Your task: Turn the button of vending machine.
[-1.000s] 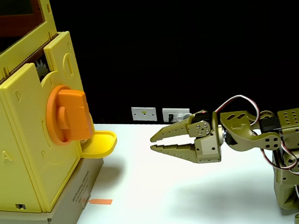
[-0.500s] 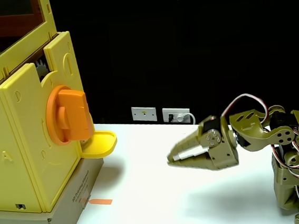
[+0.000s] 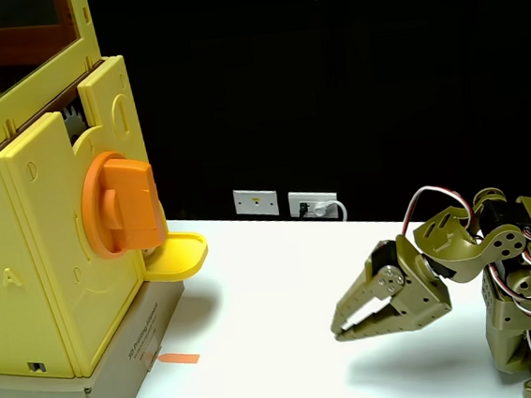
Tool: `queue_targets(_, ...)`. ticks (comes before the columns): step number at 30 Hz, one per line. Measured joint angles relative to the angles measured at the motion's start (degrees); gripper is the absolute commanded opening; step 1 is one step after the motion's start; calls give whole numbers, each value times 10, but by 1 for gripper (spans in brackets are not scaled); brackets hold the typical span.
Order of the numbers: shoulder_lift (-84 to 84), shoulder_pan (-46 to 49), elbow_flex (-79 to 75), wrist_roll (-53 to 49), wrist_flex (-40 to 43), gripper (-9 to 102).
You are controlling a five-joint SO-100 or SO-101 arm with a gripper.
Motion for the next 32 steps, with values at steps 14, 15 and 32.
queue_targets(14,0,-9,0,-29,108,-1)
queue_targets(15,0,-9,0,-29,108,-1)
queue_targets(32,0,-19,0,-40,108,-1)
